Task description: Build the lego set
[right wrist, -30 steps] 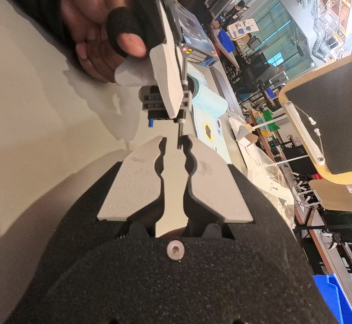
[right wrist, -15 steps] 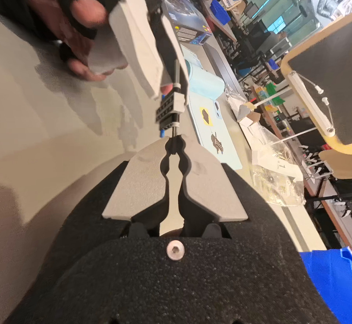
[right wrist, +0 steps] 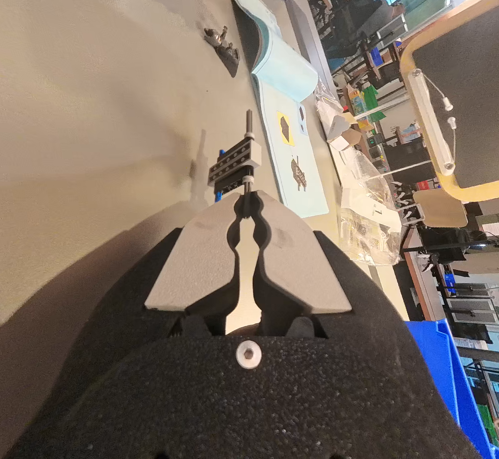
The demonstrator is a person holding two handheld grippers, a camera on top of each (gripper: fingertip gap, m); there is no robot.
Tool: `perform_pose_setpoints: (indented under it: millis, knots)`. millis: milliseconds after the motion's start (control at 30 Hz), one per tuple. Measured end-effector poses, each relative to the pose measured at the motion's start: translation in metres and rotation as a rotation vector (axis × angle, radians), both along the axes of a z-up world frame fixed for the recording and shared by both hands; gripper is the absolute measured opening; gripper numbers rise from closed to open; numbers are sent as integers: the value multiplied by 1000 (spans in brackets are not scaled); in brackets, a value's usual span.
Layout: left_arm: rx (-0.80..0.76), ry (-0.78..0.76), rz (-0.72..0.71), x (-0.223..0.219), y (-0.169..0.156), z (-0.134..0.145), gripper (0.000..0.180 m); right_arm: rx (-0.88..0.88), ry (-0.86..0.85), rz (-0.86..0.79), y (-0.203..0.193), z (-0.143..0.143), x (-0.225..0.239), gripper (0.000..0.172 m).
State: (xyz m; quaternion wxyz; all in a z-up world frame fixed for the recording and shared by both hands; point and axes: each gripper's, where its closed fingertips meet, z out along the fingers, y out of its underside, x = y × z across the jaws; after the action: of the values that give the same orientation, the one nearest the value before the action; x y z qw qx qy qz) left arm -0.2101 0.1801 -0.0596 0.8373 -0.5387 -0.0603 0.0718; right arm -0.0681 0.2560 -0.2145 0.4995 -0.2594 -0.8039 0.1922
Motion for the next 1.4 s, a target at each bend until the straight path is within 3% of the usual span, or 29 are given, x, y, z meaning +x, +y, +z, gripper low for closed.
perform_pose_setpoints:
  millis: [100,300,433,700,867,1200,1400]
  knots:
    - [-13,84,95,-23,-4,3,0,12,-32,22,-5,-6,2,4]
    - [-112,-6,149,-65,-16,-11,4,95,21,-21,3,2,-1,4]
    - [-173,27,170,-71,-28,-21,6,155,16,-35,8,-3,-1,4]
    - [-234,-1,119,-68,-31,-38,8,209,-114,95,-28,-31,10,6]
    - [-265,-40,31,-59,-22,-43,20,78,-154,104,-32,-30,11,16]
    - [-235,-72,-26,-66,0,-51,37,-270,-167,104,-19,2,6,23]
    - [-176,-88,-42,-81,-4,-51,35,-268,-134,14,14,11,-23,23]
